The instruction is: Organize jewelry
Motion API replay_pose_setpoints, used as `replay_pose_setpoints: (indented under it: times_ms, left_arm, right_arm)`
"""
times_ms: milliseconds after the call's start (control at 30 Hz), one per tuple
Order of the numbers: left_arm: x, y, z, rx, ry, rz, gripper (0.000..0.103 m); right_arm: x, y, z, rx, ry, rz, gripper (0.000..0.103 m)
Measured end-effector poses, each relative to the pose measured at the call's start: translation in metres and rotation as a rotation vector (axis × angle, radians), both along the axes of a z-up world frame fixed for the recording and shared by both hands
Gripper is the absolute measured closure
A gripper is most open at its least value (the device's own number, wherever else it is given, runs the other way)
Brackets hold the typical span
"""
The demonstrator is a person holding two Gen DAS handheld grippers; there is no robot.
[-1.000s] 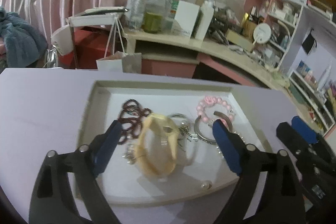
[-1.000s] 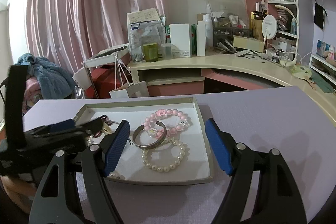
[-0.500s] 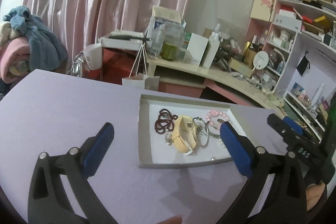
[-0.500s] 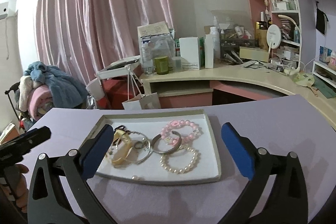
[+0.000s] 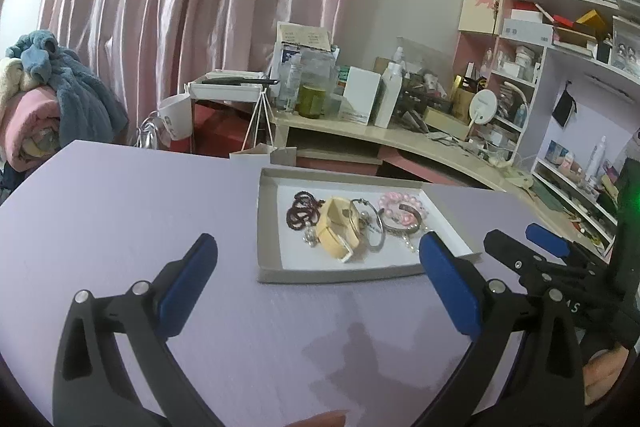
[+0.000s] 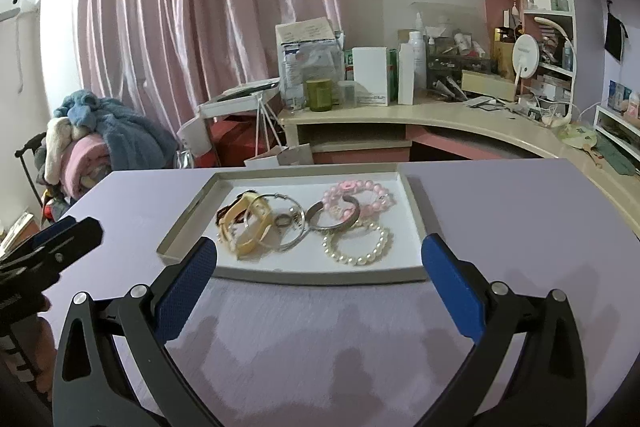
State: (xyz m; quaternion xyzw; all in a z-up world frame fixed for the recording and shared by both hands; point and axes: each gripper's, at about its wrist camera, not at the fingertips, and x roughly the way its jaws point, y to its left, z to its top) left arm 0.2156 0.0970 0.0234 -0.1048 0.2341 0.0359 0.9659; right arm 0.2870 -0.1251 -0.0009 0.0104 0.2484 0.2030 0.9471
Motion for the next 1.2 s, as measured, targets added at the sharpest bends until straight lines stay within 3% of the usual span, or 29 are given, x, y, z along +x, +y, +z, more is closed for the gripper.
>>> replay_pose_setpoints:
  times_ms: [400,767,1200]
  left_arm:
    - [-0.009,-0.003,-0.013,-0.011,-0.022,-0.05,0.002]
    - [-0.022,-0.018,-0.011,0.057,-0.054,-0.07,0.002]
    - [-0.021,-0.013,-0.014,-0.005,-0.052,-0.096,0.002]
  right_arm:
    - [-0.02,0.002,-0.006,-0.032,-0.032,-0.015,0.001]
    - [-0.029,-0.006,-0.008,-0.023,-0.018,-0.031,0.001]
    - [-0.028,-0.006,-0.01,0.007,0.005,-0.015,0.001]
